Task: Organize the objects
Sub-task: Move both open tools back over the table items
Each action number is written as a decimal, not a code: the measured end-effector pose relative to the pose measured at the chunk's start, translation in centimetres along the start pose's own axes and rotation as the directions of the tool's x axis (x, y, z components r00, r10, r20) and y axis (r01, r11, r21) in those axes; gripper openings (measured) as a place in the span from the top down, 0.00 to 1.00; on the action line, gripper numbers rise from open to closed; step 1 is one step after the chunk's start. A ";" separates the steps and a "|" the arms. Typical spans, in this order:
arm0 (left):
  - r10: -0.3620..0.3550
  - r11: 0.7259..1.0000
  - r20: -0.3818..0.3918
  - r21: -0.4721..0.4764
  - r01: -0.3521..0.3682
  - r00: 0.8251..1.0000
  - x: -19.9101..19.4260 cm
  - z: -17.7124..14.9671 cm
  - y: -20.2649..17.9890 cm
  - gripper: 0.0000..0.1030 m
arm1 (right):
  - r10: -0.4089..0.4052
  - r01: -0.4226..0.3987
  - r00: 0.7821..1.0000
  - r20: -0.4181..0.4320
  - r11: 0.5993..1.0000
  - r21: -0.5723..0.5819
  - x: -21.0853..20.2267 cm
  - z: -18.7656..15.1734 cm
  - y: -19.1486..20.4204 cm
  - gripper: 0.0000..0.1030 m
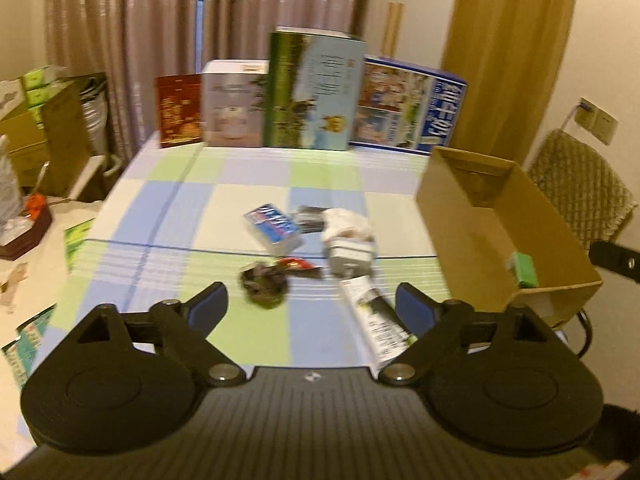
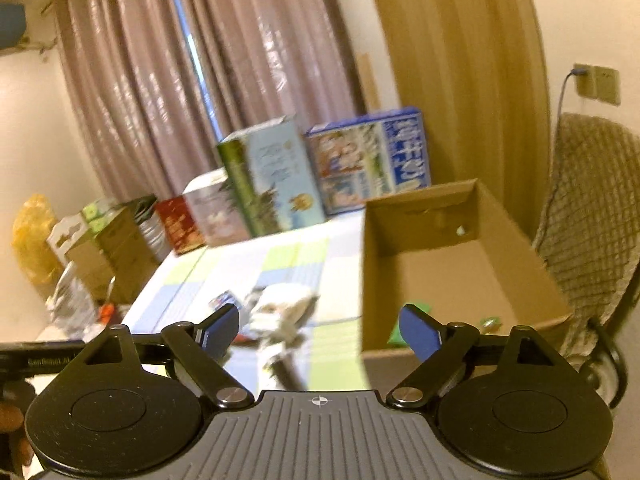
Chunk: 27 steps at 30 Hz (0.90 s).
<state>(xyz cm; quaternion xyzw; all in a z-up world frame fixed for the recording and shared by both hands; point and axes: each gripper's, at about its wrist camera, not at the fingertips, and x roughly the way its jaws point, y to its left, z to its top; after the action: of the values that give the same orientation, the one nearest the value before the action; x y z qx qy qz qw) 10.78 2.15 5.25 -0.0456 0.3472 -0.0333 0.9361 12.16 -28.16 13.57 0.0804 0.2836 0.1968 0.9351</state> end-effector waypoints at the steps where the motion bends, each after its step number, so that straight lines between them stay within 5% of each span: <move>1: 0.013 1.000 0.003 -0.007 -0.013 1.000 -0.3 -0.3 0.6 0.06 | 0.005 -0.005 1.000 -0.010 1.000 -0.004 0.2 -0.4 0.5 0.17; 23: 0.050 0.999 -0.039 0.004 -0.050 0.998 3.6 -2.7 4.9 0.01 | 0.005 -0.035 0.987 -0.163 0.983 -0.180 8.7 -6.5 5.2 0.16; 27: 0.033 0.999 -0.054 0.016 -0.032 0.998 5.7 -2.6 5.3 0.01 | 0.018 -0.063 0.980 -0.197 0.972 -0.228 11.8 -6.9 5.4 0.24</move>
<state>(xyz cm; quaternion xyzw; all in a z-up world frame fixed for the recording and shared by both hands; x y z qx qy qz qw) 13.57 6.70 -0.99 -0.0321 0.3728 -0.0217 0.9271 15.53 -18.15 3.42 -0.0435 0.3462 0.2548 0.9018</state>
